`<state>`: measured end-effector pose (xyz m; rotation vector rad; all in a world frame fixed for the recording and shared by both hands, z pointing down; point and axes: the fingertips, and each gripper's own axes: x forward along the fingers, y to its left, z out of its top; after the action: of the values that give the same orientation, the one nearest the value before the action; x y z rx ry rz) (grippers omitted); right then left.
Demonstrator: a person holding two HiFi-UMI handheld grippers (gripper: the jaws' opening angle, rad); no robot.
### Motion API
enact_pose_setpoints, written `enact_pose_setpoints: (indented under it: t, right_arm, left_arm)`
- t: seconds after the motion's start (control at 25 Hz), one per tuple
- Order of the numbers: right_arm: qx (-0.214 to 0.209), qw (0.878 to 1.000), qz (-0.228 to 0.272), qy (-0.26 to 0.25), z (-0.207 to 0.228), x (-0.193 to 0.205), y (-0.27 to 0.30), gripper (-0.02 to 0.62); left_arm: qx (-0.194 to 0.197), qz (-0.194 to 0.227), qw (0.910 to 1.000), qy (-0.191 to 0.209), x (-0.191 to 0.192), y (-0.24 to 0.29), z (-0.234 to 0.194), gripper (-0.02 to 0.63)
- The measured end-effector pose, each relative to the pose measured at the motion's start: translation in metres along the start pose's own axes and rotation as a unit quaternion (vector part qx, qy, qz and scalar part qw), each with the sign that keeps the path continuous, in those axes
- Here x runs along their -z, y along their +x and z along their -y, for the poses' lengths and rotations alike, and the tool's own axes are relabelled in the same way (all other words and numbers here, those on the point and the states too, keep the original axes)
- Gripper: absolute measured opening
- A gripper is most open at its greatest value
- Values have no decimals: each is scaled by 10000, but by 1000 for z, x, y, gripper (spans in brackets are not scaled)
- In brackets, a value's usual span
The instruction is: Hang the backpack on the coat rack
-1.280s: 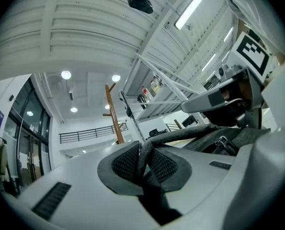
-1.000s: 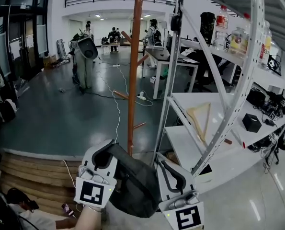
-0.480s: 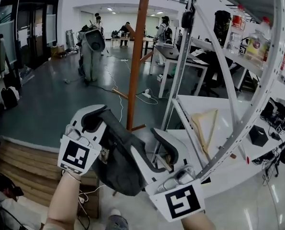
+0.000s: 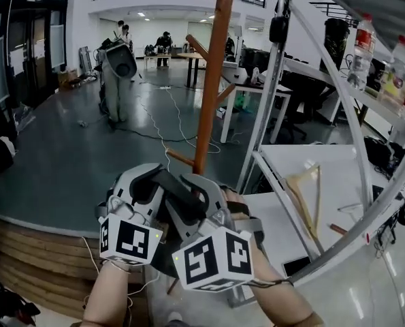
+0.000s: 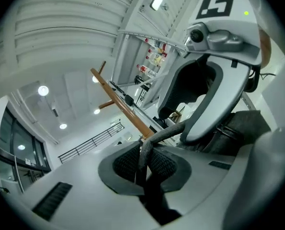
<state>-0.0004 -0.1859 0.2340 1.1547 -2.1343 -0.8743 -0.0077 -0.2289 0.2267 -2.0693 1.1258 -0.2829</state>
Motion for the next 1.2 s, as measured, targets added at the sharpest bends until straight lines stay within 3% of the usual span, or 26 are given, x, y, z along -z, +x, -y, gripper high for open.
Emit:
enact_pose_setpoints:
  t: [0.16,0.32,0.48,0.6,0.88,1.2]
  right_arm:
    - [152,9996,-251,-28,8,11,33,177]
    - [194,9989,-397,166,9,20,53,90]
    - [304,9985,-432,153,15,26,69,58]
    - [368,9976,-391,443,27,24,77,48]
    - [44,9903,-915,1047,43,23,101,46]
    - [-88,9773,-1468,1526,52,44,120,46]
  left_arm:
    - [217,-119,9995,218,17,23,0,46]
    - [341,-200,9981,477,27,34,-1,44]
    - [460,-247,9958,755,38,46,-6,44]
    - [581,-244,9925,1046,39,57,-14,43]
    - [1173,-369,9794,1603,50,79,-28,43]
    - [2107,-390,9544,2080,66,107,-18,43]
